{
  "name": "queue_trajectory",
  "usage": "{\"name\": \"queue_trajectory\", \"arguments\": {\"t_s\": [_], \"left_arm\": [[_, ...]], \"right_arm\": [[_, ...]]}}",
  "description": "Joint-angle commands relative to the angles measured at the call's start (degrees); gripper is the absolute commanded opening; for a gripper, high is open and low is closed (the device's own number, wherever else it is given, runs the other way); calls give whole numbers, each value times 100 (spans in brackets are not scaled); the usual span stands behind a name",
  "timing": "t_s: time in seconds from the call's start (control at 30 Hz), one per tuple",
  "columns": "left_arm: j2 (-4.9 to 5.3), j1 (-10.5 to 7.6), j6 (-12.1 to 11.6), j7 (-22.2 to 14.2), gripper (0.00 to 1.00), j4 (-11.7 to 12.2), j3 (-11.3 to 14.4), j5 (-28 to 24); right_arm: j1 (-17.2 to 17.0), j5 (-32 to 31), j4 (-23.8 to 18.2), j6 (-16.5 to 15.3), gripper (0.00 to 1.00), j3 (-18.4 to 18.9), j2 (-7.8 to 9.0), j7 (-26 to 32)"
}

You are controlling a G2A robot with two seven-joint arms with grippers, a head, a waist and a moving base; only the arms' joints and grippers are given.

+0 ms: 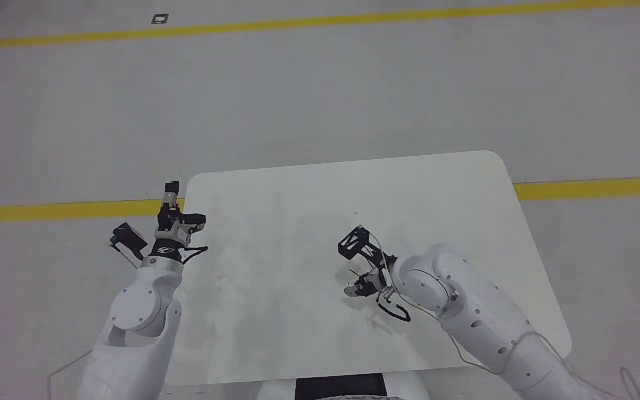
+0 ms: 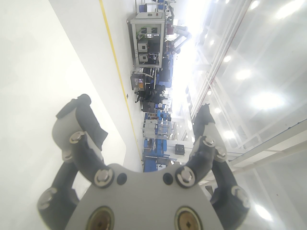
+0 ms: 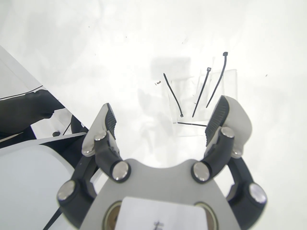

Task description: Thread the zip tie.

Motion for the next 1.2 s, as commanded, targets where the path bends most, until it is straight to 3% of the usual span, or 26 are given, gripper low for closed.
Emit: {"name": "queue_trajectory", "arguments": {"t_s": [0.0,0.03,0.13,0.2,0.5,0.67,0.93,1.17], "left_arm": [[0,0,0,0,100,0,0,0],[0,0,0,0,100,0,0,0],[0,0,0,0,100,0,0,0],[0,0,0,0,100,0,0,0],[0,0,0,0,100,0,0,0],[0,0,0,0,100,0,0,0],[0,0,0,0,100,0,0,0],[0,0,0,0,100,0,0,0]], "right_arm": [[-8,-19,-7,1,83,5,3,-3],[-12,-32,-10,2,48,6,4,-3],[-16,-79,-3,16,29,-5,4,-6],[-18,-94,10,23,22,-15,3,-13],[-1,-221,92,103,22,-33,-3,-11],[-30,-324,85,219,16,3,-1,-91],[-39,-562,172,488,18,-62,-28,-104],[31,-608,359,629,8,-150,-82,-241]]}}
